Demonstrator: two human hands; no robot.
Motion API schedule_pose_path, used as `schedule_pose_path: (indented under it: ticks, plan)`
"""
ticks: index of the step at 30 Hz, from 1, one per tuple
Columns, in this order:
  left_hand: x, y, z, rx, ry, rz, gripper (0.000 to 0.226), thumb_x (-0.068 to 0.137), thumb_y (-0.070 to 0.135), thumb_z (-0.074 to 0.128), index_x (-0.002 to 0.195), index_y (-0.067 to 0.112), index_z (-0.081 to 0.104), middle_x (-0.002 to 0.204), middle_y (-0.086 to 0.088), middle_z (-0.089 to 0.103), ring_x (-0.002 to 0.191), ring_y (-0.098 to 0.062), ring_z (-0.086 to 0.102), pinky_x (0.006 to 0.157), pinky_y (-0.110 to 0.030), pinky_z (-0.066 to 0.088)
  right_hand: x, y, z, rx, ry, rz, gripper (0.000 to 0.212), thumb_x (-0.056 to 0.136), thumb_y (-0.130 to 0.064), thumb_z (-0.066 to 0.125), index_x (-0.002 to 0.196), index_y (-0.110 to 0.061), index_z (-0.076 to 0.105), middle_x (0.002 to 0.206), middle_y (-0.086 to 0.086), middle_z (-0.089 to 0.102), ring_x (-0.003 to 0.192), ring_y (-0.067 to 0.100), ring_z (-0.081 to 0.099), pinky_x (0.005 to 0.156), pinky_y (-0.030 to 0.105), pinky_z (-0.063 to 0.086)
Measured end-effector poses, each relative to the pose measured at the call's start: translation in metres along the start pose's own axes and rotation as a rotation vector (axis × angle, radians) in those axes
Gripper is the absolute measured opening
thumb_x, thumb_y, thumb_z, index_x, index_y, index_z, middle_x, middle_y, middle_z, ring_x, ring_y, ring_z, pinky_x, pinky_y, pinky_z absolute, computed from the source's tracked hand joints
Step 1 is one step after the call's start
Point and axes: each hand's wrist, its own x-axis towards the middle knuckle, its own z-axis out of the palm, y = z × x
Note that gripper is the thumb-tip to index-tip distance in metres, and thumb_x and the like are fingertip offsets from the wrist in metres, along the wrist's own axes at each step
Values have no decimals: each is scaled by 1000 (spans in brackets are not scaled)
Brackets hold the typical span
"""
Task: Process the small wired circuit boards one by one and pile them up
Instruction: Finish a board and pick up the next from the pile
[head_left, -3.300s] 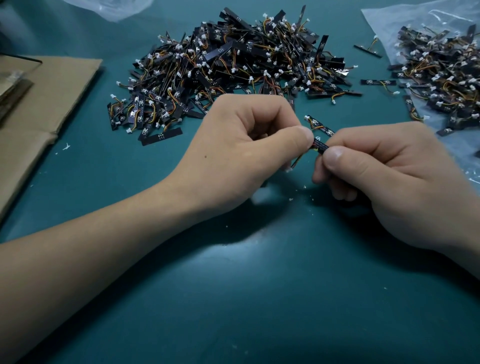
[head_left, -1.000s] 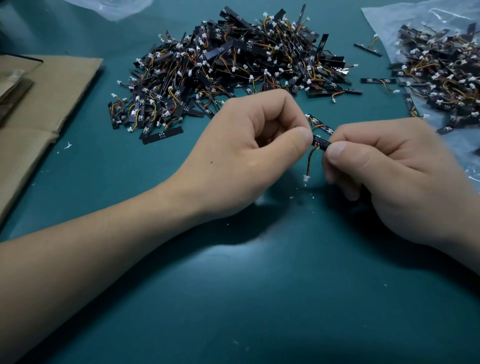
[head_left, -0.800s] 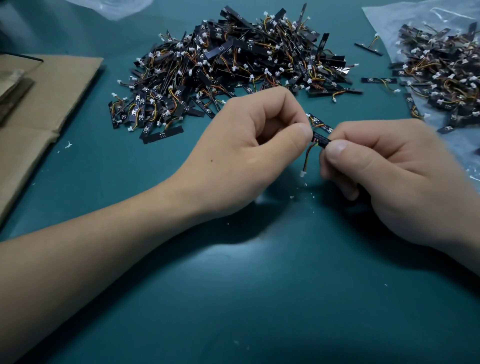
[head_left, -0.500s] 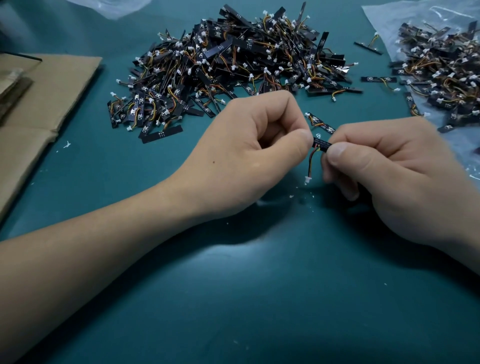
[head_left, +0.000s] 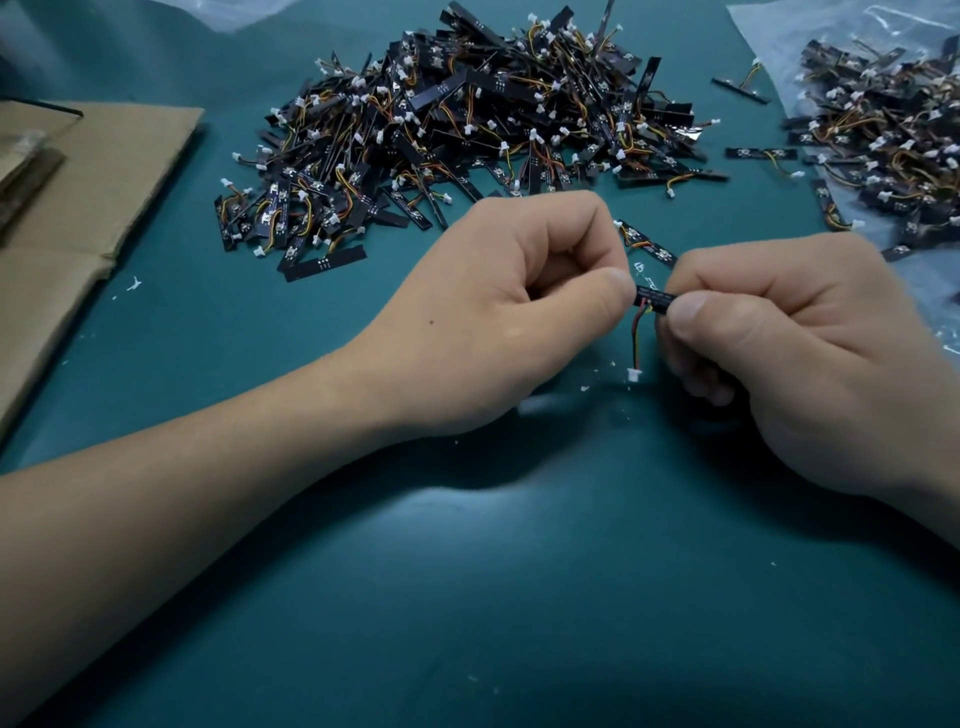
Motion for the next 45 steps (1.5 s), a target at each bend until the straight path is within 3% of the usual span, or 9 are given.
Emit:
schedule_pose_path:
  ticks: [7,21,23,25,27,32,35,41,45]
  plan:
    - [1,0,1,-21,1,7,18,93,5,56,76,10,55,55,10,37,50,-3,29,49,-16,25,0,2,-1,4,-12,21,31,92,-18,50,63,-17,59,58,0,59,51,21,55,50,29,42]
    - [1,-4,-1,-152,48,55,10,89,16,57,79,14,57,57,10,41,52,-8,33,50,-23,28,0,4,-3,42,-73,-17,44,96,-30,47,57,-9,43,51,-2,36,49,4,31,50,16,27]
    - [4,-6,-2,-247,176,36,11,91,16,52,88,14,62,59,5,45,54,-10,38,51,-22,32,1,5,-2,140,68,-28,35,101,-28,49,71,-12,54,55,-3,42,47,7,36,48,16,29]
    - [9,-9,-5,-295,312,-23,18,93,15,46,88,16,64,61,0,47,55,-10,42,51,-19,33,4,7,-1,260,213,-24,15,108,-26,50,120,-20,57,73,1,60,47,13,49,49,16,37]
    - [10,-10,-5,-264,370,-41,19,92,14,48,85,17,65,63,1,51,57,-10,45,52,-19,34,8,11,0,294,243,13,49,105,-24,53,150,-23,34,95,-2,69,60,11,58,57,15,44]
    - [4,-7,0,172,421,-57,26,80,10,53,87,32,65,83,23,61,80,1,55,78,-20,44,4,13,4,-269,186,4,29,95,-26,63,124,-29,67,120,-16,61,108,1,57,97,14,39]
    - [2,-1,-1,309,395,-101,35,73,14,48,89,44,57,102,27,59,115,-8,53,108,-46,38,5,7,7,-474,4,109,42,92,-45,56,132,-36,65,149,-5,49,143,15,39,121,36,26]
    - [1,-1,3,424,306,-166,41,72,21,46,105,41,60,117,28,58,119,4,42,101,-8,12,5,4,10,-622,-68,96,47,96,-43,48,138,-27,62,145,-7,52,138,20,43,107,36,27]
    - [2,-2,3,444,273,-158,40,73,24,46,106,40,62,121,28,58,124,2,43,101,-11,13,5,7,7,-540,112,61,30,93,-20,58,118,-34,68,122,-9,60,118,22,52,96,37,31]
